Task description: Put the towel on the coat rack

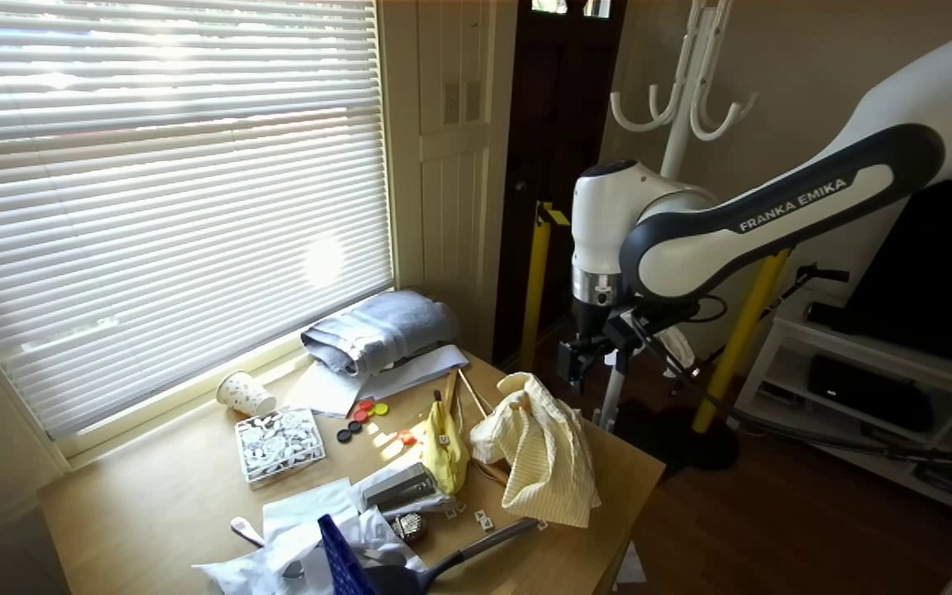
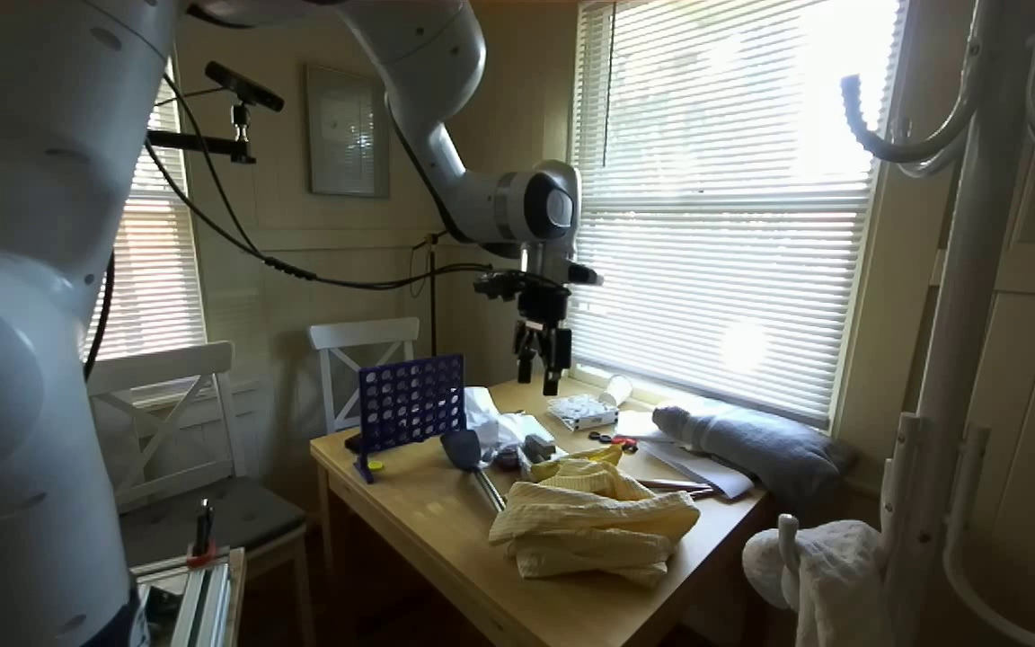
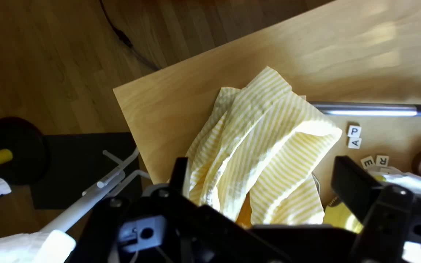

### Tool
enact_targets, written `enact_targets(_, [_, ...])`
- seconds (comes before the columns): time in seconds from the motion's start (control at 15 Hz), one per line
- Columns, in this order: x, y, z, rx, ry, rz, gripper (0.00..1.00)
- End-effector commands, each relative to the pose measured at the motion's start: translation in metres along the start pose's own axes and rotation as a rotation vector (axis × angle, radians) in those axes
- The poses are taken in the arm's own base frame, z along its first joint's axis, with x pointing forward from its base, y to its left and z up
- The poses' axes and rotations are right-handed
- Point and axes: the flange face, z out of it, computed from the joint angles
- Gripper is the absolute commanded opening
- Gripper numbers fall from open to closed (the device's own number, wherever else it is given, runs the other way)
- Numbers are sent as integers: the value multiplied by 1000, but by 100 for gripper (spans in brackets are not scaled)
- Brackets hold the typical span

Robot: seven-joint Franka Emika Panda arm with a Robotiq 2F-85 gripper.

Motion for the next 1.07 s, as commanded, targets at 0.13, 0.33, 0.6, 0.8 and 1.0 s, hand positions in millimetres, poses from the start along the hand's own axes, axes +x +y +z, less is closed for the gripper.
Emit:
enact_targets(0.13, [12,-9,16,-16,-43,-17,100])
enact_targets(0.33, [19,-16,24,7,-73,45,100])
enact_targets(0.6, [36,-41,65,52,-174,91,100])
enact_targets(0.8, [50,-52,99,74,-238,129,100])
enact_targets(1.0, [59,-57,131,91,-332,194,100])
